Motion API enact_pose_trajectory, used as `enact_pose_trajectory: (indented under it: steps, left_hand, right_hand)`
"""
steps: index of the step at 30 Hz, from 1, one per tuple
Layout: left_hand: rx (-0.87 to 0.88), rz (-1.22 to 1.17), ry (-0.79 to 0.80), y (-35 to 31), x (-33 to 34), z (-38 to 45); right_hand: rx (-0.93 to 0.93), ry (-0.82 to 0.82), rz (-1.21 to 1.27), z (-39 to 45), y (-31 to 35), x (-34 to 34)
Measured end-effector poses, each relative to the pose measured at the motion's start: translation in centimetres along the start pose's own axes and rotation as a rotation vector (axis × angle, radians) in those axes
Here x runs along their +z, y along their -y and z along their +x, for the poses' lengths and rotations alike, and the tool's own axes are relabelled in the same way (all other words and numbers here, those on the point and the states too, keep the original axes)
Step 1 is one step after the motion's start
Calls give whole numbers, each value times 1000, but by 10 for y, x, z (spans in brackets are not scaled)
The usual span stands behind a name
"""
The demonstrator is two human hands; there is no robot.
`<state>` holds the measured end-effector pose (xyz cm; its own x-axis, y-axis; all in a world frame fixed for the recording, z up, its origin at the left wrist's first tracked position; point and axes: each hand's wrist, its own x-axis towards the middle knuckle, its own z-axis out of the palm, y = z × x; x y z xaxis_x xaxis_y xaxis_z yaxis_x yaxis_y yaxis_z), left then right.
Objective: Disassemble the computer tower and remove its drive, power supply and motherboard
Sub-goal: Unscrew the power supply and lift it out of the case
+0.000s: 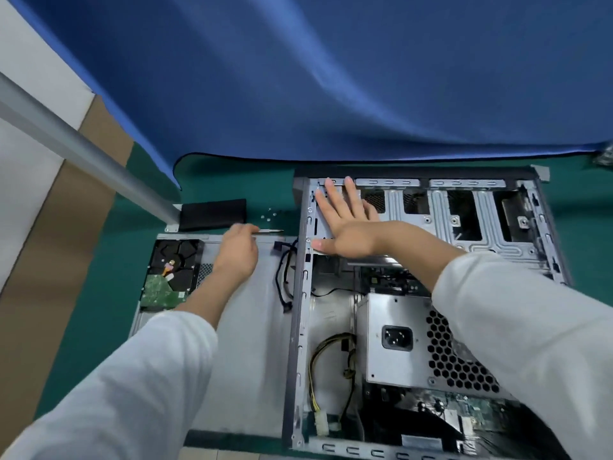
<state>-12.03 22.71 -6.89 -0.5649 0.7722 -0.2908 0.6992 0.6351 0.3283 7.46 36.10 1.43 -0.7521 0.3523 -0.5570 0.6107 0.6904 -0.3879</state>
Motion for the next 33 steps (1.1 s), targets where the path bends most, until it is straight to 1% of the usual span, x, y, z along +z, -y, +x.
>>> enact_pose_trajectory:
  steps: [3,7,13,15,18,19,21,25,27,29,31,32,33]
  left_hand:
    - [104,163,64,-8,7,29]
    - [147,399,135,-18,8,51]
    - [219,684,154,-16,8,59]
    - [246,735,139,-15,11,57]
    - [265,690,91,-10,8,51]
    - [268,632,55,-8,3,49]
    - [270,420,-56,-7,-11,38]
    - [205,-147,-365,-32,-52,-8]
    - [141,-408,-425,-55,-67,-39]
    - [83,-692,-371,-81,-76,-71]
    - [15,-998,-260,-108,-83,-103]
    - [-30,-1154,-186,-121,-86,-116]
    - [-64,-1305,-114,-133,-88,-127]
  right_hand:
    - [-3,-2,14,0,0,0]
    - [-8,8,29,2,-2,0]
    - [-26,5,44,2,-2,1]
    - [-30,8,56,1,-2,1]
    - [-32,3,65,3,-4,1]
    - [-32,1,63,3,-4,2]
    - [-33,-3,59,4,-4,1]
    - [-45,-52,66,-6,-1,-3]
    - [-51,-89,56,-15,2,-10]
    - [-94,-174,19,-30,7,-22]
    - [-193,-307,45,-55,14,-33]
    - [-243,-351,133,-69,18,-38]
    - [-286,-374,281,-84,20,-41]
